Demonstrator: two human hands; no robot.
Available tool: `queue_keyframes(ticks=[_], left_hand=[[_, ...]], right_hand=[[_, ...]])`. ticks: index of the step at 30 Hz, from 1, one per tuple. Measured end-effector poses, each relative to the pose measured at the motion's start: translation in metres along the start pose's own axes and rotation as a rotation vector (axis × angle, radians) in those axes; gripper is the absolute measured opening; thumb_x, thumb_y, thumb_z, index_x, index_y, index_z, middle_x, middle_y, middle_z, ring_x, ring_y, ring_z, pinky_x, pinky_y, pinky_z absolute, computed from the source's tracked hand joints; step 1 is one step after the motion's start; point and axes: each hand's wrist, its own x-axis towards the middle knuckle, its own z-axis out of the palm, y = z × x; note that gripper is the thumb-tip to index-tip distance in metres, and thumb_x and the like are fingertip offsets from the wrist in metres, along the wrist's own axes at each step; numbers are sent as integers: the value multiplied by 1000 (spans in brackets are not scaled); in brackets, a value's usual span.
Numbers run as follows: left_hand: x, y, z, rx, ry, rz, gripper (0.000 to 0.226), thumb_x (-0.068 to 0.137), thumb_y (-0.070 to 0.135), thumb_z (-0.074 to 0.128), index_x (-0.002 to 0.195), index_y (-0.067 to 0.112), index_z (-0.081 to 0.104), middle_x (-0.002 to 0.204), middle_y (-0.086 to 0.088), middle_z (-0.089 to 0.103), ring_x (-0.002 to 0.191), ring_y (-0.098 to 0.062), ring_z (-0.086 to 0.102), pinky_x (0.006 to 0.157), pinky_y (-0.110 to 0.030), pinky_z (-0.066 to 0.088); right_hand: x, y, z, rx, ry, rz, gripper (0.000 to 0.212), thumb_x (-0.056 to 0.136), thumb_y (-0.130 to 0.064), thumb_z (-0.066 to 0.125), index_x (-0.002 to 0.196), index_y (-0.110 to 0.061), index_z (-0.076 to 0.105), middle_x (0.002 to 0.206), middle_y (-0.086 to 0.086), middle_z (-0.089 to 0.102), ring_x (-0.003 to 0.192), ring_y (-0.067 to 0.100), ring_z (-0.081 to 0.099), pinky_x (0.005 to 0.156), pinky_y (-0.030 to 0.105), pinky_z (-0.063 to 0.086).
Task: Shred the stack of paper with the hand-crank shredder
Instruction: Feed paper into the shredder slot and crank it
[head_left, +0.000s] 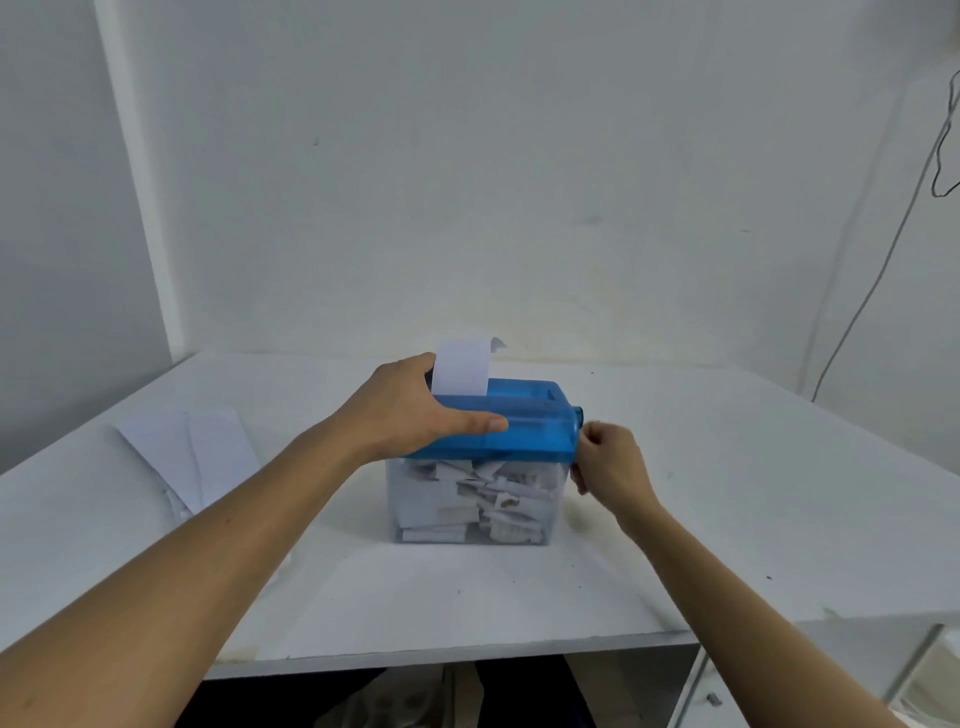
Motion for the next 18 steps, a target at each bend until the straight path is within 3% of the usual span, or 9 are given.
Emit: queue_keyframes(ticks=[5, 7, 10, 14, 18], left_hand=[[1, 0, 1, 9, 7, -15, 93, 38, 80, 76, 117, 33, 58, 107, 21, 62, 93, 0, 60, 70, -20, 48], [2, -1, 1, 10, 2, -16, 96, 37, 81, 76, 117, 32, 59, 108, 19, 63, 94, -2, 61, 72, -21, 50], [2, 0, 0, 18, -7, -18, 96, 37, 81, 76, 118, 33, 59, 108, 19, 64, 94, -2, 62, 71, -22, 49], [3, 1, -2, 32, -25, -27, 97, 38, 81, 76, 122, 33, 61, 109, 20, 65, 95, -2, 62, 74, -23, 49], [4, 3, -4, 64, -60, -9, 96, 42, 78, 79, 125, 33, 61, 110, 20, 65, 97, -3, 62, 79, -26, 51]], right_hand=[[-32, 4, -11, -96, -18, -27, 55, 103, -44, 48, 79, 2, 65, 61, 6, 63, 46, 9, 54, 51, 23, 48], [-47, -1, -20, -134, -56, -60, 57, 103, -48, 45, 75, -2, 66, 58, 4, 63, 45, 8, 54, 50, 21, 48], [-65, -16, -45, -41, -159, -145, 57, 103, -48, 48, 70, -5, 64, 55, 3, 60, 47, 12, 52, 53, 25, 47], [-71, -51, -85, 144, -396, -282, 38, 91, -39, 64, 73, -5, 61, 61, 2, 52, 56, 17, 49, 56, 26, 44], [-46, -68, -85, 210, -314, -327, 36, 98, -36, 59, 77, -8, 67, 61, -1, 49, 57, 15, 44, 60, 28, 44]])
